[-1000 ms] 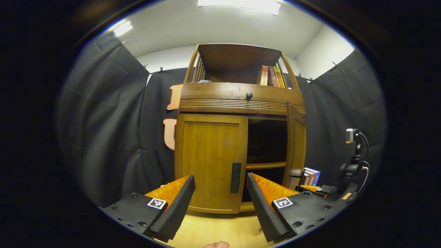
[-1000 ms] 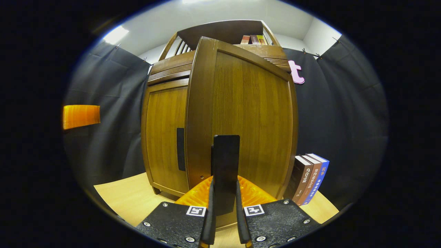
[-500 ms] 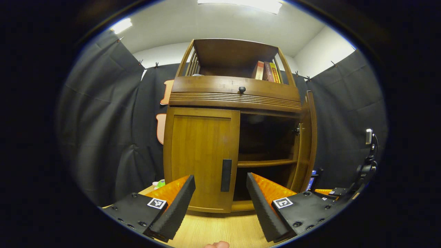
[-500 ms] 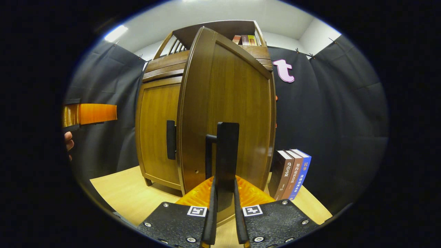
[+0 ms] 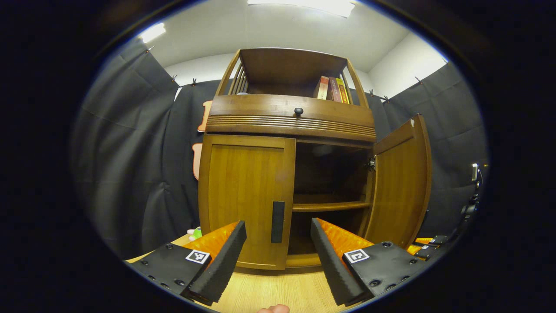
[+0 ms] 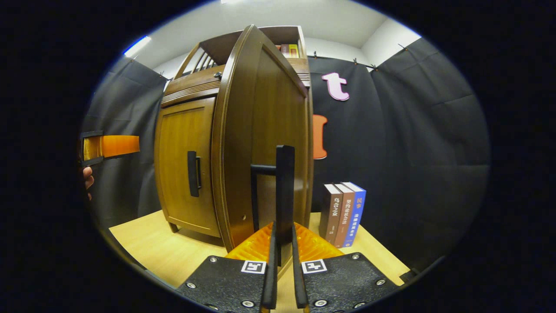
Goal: Open the right door of the double-door shoe cabinet with the right hand, and open the left door with the left hand.
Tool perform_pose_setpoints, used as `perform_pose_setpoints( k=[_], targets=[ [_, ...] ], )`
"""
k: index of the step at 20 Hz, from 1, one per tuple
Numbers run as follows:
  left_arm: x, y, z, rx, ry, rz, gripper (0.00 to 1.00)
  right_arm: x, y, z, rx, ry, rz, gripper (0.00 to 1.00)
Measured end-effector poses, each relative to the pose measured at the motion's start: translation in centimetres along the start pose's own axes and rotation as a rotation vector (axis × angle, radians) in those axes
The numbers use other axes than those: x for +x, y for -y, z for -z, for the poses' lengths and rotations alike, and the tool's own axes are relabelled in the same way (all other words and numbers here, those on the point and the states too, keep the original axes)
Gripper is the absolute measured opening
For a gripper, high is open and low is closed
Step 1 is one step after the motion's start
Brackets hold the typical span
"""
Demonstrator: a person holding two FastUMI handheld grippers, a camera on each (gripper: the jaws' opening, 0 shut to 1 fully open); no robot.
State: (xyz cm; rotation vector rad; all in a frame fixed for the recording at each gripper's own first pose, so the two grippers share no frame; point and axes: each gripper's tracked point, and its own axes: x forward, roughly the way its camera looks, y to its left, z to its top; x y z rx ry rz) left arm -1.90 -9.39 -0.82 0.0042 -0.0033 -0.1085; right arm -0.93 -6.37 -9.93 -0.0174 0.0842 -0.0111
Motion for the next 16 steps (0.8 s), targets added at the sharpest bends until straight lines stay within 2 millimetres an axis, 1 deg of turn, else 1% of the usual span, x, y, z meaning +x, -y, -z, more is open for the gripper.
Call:
perform_pose_setpoints(
  k=[2,3,4,5,6,7,8,11,16],
  targets=[
    [0.0,0.6,0.0,0.002,0.001,0.009,0.94,0.1,2.0,0.0,-0.017,0.0,0.032,0.12],
    [0.1,0.9,0.0,0.003,0.0,0.015,0.94,0.0,2.5,-0.1,-0.008,-0.002,0.026,0.1],
    [0.1,1.1,0.0,0.005,0.001,0.021,0.94,0.0,2.7,0.2,0.007,-0.002,0.023,0.19],
    [0.0,1.3,0.0,0.008,0.002,0.024,0.94,-0.1,3.0,0.3,0.014,0.001,0.02,0.09],
    [-0.1,1.5,0.0,0.012,0.004,0.027,0.94,0.0,3.5,0.2,0.013,0.006,0.016,0.19],
    [-0.2,1.6,-0.1,0.015,0.007,0.029,0.94,0.0,3.6,0.1,0.003,0.011,0.004,0.19],
    [-0.3,1.7,-0.2,0.017,0.009,0.03,0.94,-0.3,3.8,0.0,-0.012,0.017,-0.012,0.09],
    [-0.8,1.7,0.0,0.019,0.01,0.027,0.94,-0.5,5.0,-0.2,-0.044,0.018,-0.055,0.08],
    [-1.3,1.4,0.4,-0.004,0.009,0.008,0.94,0.2,7.3,-0.1,-0.054,0.015,-0.146,0.08]
  ],
)
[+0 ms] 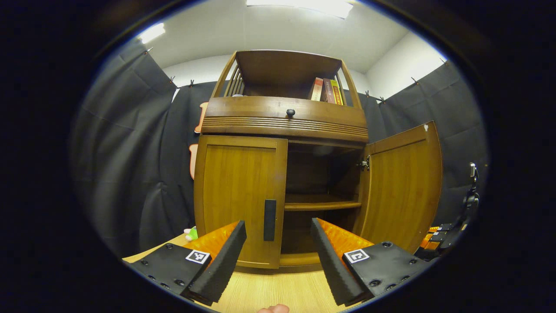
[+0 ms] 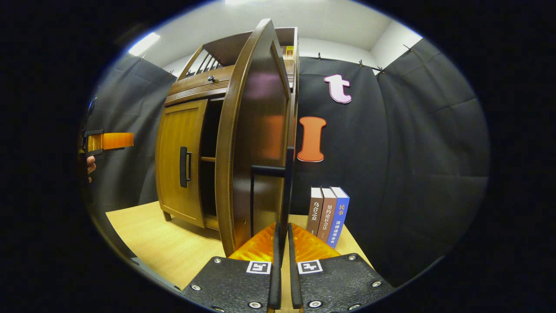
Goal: Open the right door of the double-door shoe cabinet with the right hand, and open the left door with the left hand.
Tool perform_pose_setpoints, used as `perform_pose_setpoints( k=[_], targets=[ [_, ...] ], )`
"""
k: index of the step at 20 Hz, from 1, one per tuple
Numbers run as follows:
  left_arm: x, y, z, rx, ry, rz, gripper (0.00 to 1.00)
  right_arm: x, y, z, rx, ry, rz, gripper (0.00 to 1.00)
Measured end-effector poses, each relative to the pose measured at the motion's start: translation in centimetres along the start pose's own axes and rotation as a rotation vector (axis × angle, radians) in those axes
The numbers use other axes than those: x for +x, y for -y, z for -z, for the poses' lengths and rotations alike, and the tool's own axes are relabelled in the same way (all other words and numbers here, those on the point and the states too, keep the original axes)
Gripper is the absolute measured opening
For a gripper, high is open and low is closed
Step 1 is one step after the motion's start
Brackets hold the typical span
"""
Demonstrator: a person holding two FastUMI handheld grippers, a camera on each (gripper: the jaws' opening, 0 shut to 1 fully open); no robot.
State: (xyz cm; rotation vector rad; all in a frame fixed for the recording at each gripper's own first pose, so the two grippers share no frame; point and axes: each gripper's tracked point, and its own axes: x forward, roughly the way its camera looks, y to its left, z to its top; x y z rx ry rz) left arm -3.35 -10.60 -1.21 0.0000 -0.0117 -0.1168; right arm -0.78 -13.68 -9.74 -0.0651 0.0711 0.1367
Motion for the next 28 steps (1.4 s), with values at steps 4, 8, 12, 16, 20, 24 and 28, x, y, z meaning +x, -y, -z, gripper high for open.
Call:
perform_pose_setpoints(
  k=[4,8,12,16,20,24,28],
  targets=[
    [-0.3,-0.4,0.3,-0.002,-0.006,-0.012,0.95,0.2,2.6,0.3,0.06,-0.007,-0.041,0.08],
    [-0.3,-0.6,0.4,-0.002,-0.008,-0.02,0.94,0.5,3.2,0.0,0.095,0.004,-0.063,0.08],
    [-0.2,-0.8,0.3,-0.004,0.0,-0.024,0.94,0.6,2.7,0.0,0.102,-0.012,-0.077,0.08],
    [-0.4,-1.5,0.6,-0.008,-0.004,-0.038,0.94,-0.5,2.7,-0.2,0.106,-0.017,-0.069,0.06],
    [0.1,-1.8,0.9,-0.007,-0.009,-0.041,0.95,-4.0,3.1,0.4,0.061,-0.043,-0.038,0.08],
    [1.2,-1.6,1.5,0.014,-0.024,-0.024,0.94,-7.1,1.7,-0.8,0.044,-0.026,0.024,0.08],
    [1.5,-1.3,1.7,0.032,-0.033,-0.014,0.94,-8.3,-2.0,-3.2,0.086,0.008,0.032,0.08]
  ],
)
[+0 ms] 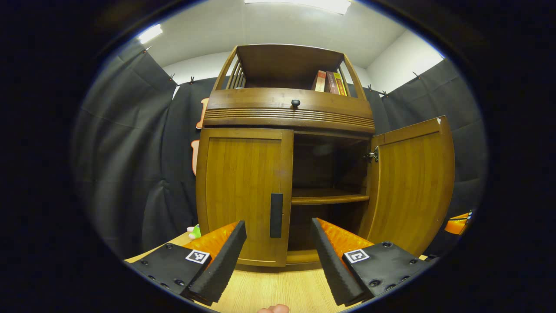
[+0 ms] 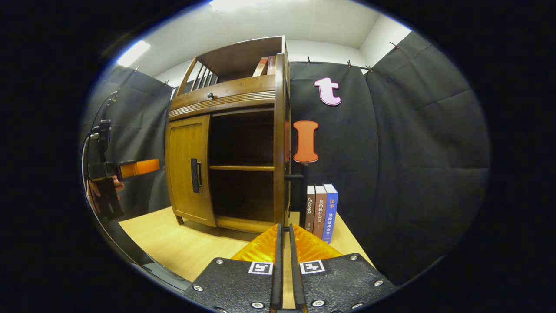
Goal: Open the right door of the double-door shoe cabinet with the right hand, and open the left door with the left hand.
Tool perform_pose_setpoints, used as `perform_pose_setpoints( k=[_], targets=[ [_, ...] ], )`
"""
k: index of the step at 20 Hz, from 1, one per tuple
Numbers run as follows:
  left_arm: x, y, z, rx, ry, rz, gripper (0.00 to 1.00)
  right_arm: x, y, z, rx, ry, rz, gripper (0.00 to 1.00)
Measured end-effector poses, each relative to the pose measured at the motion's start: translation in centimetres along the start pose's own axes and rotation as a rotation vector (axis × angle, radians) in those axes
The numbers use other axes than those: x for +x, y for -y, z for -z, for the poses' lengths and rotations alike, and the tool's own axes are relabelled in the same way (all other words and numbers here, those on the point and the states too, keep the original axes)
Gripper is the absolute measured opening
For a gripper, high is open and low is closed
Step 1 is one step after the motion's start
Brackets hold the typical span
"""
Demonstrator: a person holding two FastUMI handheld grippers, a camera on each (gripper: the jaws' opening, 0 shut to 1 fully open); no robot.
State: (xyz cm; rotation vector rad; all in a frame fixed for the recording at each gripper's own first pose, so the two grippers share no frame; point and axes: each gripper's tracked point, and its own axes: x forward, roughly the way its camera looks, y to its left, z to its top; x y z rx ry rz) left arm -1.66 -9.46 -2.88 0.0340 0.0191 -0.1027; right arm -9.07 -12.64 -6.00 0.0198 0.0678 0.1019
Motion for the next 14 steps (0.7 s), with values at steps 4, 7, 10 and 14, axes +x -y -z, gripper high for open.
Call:
perform_pose_setpoints(
  k=[4,7,10,14],
  targets=[
    [0.0,0.0,-0.3,0.0,0.0,0.001,0.94,1.1,-3.3,-1.9,0.071,0.019,0.02,0.08],
    [-0.2,-0.9,-0.8,0.01,0.005,-0.022,0.94,2.7,-5.3,-2.6,0.037,0.03,0.014,0.22],
    [-0.2,-1.7,-0.7,-0.01,-0.007,-0.002,0.95,3.9,-6.4,-1.3,-0.007,-0.002,0.004,0.08],
    [1.1,-3.0,-1.0,-0.036,-0.022,0.003,0.94,5.2,-7.5,-0.2,-0.004,-0.017,0.017,0.45]
  ],
)
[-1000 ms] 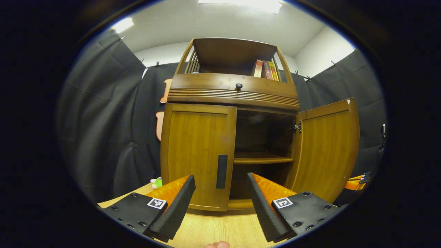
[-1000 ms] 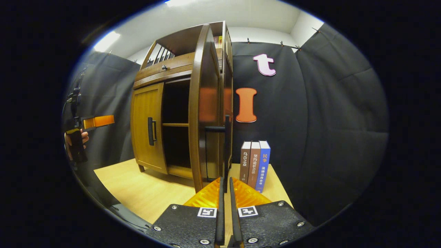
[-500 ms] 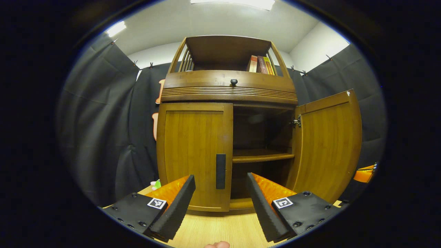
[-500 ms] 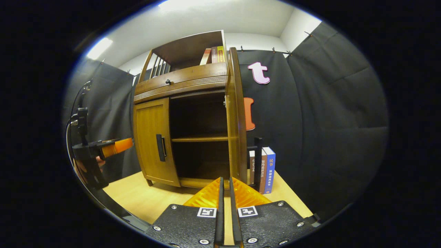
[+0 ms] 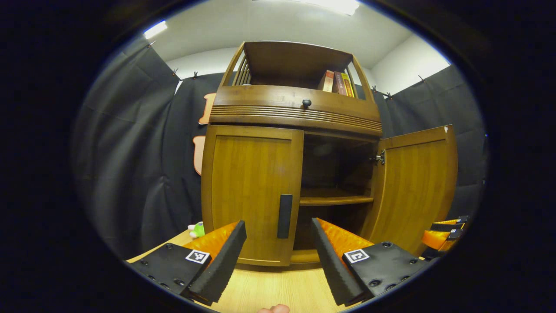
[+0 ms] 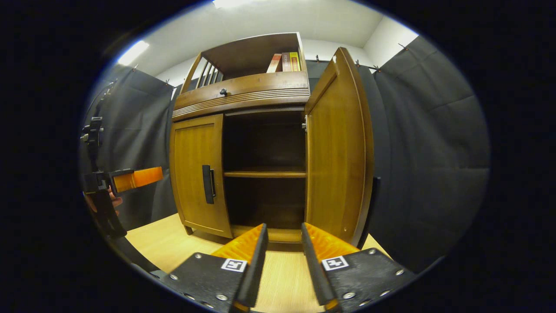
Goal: Open the right door of the double-door shoe cabinet with the right hand, and open the left door with the left hand.
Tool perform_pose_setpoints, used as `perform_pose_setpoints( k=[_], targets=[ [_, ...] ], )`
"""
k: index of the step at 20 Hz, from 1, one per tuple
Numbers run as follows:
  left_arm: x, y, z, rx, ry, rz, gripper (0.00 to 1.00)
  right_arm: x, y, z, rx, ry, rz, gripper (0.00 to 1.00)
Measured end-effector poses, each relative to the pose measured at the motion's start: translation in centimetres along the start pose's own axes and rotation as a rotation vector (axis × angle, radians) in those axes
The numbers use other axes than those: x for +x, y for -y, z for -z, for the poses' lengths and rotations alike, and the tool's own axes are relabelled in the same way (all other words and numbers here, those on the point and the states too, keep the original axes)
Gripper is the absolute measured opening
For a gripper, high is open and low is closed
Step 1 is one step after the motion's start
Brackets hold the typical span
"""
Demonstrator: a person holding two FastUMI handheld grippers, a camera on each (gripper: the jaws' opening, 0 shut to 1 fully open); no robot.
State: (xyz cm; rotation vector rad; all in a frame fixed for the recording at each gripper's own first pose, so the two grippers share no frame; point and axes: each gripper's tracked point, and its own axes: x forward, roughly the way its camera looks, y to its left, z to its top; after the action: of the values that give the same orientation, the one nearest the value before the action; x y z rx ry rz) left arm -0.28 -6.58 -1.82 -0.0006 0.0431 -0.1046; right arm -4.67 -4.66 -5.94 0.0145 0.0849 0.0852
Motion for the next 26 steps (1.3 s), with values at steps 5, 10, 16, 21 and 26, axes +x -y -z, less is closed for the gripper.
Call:
perform_pose_setpoints(
  k=[5,10,16,21,26],
  targets=[
    [3.5,1.3,0.4,-0.034,-0.032,0.09,0.95,0.1,-0.5,0.4,0.018,-0.009,0.02,1.0],
    [8.5,2.4,0.7,0.043,-0.02,0.108,0.94,-1.0,-0.6,-0.4,0.034,0.006,0.013,0.92],
    [13.6,4.2,3.2,0.077,-0.036,0.126,0.97,-1.6,0.5,-0.6,0.028,0.019,0.043,0.92],
    [17.5,3.0,6.3,0.086,-0.106,0.074,1.0,-2.2,1.0,-1.2,0.027,0.033,0.041,0.92],
    [19.6,1.5,7.8,0.03,-0.153,0.051,1.0,-2.0,1.4,-1.0,0.027,0.025,0.049,0.92]
  ],
)
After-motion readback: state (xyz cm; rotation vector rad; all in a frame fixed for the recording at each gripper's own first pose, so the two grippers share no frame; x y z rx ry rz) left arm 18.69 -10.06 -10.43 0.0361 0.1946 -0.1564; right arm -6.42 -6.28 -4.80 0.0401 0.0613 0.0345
